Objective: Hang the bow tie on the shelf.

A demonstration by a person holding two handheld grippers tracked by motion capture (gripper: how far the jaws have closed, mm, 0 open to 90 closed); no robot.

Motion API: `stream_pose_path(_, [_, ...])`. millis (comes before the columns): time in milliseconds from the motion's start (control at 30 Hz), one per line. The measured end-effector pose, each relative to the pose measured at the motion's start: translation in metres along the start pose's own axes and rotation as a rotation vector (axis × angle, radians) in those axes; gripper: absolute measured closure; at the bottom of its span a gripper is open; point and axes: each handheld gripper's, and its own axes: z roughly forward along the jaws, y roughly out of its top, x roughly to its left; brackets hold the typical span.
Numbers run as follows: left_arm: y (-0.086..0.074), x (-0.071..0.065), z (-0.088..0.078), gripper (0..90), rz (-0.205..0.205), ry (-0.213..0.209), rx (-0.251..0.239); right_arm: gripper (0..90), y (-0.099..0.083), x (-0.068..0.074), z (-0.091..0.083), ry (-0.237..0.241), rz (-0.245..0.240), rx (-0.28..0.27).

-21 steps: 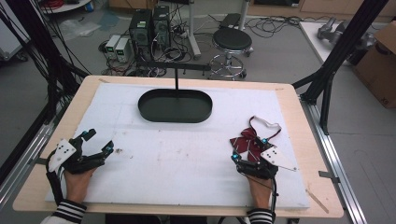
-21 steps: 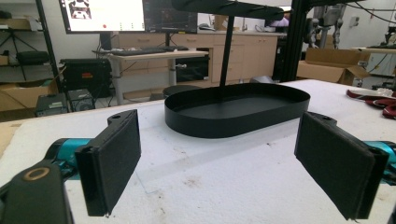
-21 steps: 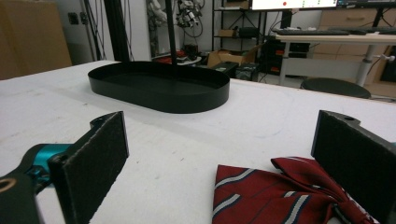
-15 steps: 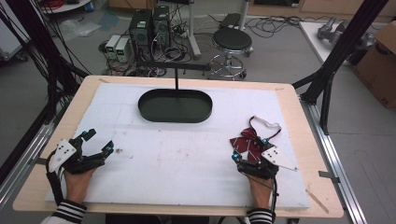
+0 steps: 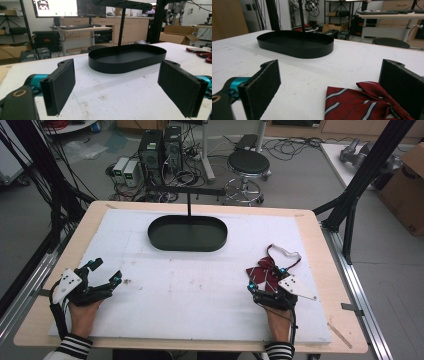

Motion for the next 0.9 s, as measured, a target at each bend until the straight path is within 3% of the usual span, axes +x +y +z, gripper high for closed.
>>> stream_pose_path(267, [0.000, -0.001, 0.000, 14.9, 0.004, 0.002, 0.003, 2.9, 0.018, -0.006, -0.004, 0.020, -0.034, 0.025])
stream_pose_path(467, [0.000, 0.000, 0.000, 14.9, 0.006, 0.003, 0.004, 2.9, 0.039, -0.017, -0.004, 0.027, -0.097, 0.067])
stream_pose_path(600, [0.000, -0.001, 0.000, 14.9, 0.006, 0.004, 0.004, 2.9, 0.059, -0.039, -0.004, 0.026, -0.124, 0.138])
stream_pose_path(900, [0.000, -0.001, 0.000, 14.9, 0.011, 0.005, 0.005, 3.0, 0.082, -0.076, 0.008, 0.010, -0.182, 0.277])
